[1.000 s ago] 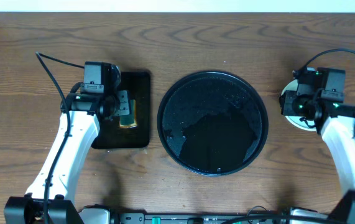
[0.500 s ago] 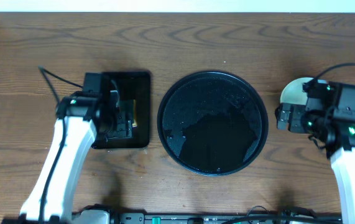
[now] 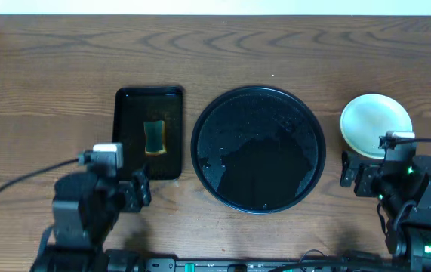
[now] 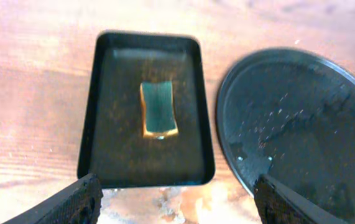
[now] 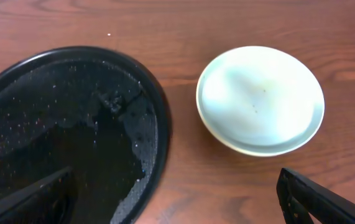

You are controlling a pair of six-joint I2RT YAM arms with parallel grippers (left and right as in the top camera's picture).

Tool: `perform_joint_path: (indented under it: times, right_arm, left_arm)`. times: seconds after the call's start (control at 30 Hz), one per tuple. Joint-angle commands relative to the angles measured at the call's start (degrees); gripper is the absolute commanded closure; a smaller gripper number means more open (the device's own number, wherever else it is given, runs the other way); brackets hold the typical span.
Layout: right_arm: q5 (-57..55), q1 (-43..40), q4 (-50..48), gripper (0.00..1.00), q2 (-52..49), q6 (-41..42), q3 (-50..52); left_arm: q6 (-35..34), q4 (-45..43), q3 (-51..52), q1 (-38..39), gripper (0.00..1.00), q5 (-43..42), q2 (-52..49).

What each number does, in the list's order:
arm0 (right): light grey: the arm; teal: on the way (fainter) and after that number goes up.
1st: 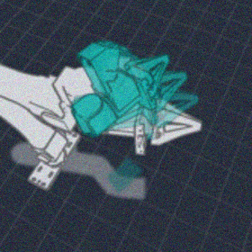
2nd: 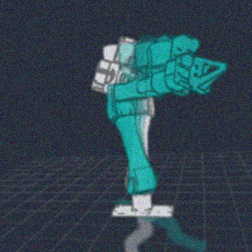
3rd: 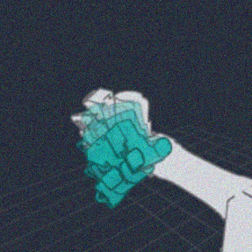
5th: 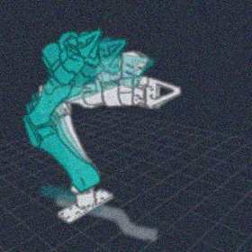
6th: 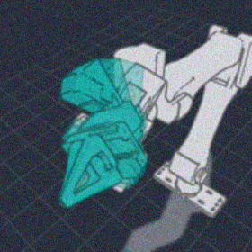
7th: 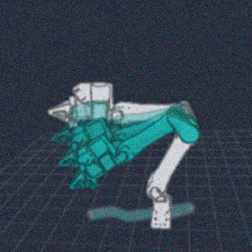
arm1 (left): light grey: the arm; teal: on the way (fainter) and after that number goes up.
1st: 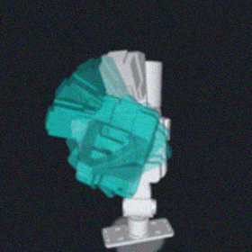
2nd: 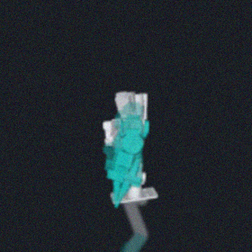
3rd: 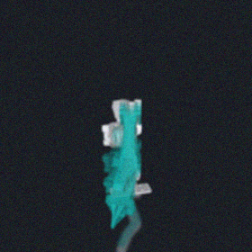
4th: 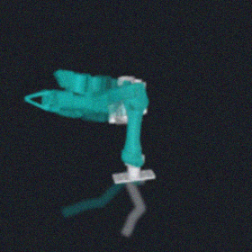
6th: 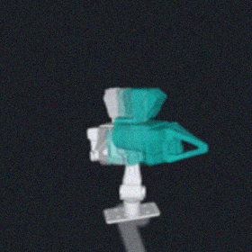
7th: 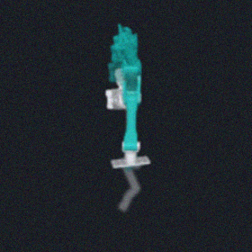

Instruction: Clean dirty plates on tray and stack at the side

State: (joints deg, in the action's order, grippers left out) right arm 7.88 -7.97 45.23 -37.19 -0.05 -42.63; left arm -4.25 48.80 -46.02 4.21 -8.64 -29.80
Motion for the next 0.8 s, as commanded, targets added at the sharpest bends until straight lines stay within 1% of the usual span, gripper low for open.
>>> perform_joint_path:
  times: [0.0,0.1,0.4,0.77]
  right_arm:
    - [-0.4,0.8,1.1,0.01,0.4,0.0,0.5]
    - [-0.3,0.8,2.9,0.01,0.3,0.0,0.5]
    - [-0.4,0.8,7.2,0.01,0.3,0.0,0.5]
    - [-0.4,0.8,7.8,0.01,0.3,0.0,0.5]
  left_arm:
    - [0.1,-0.2,0.7,0.1,0.21,-0.1,4.1]
    - [0.1,0.7,0.7,0.1,0.21,-0.1,5.8]
    - [0.1,1.9,0.7,0.1,0.21,-0.1,5.8]
    - [0.1,1.9,0.7,0.1,0.21,-0.1,5.8]
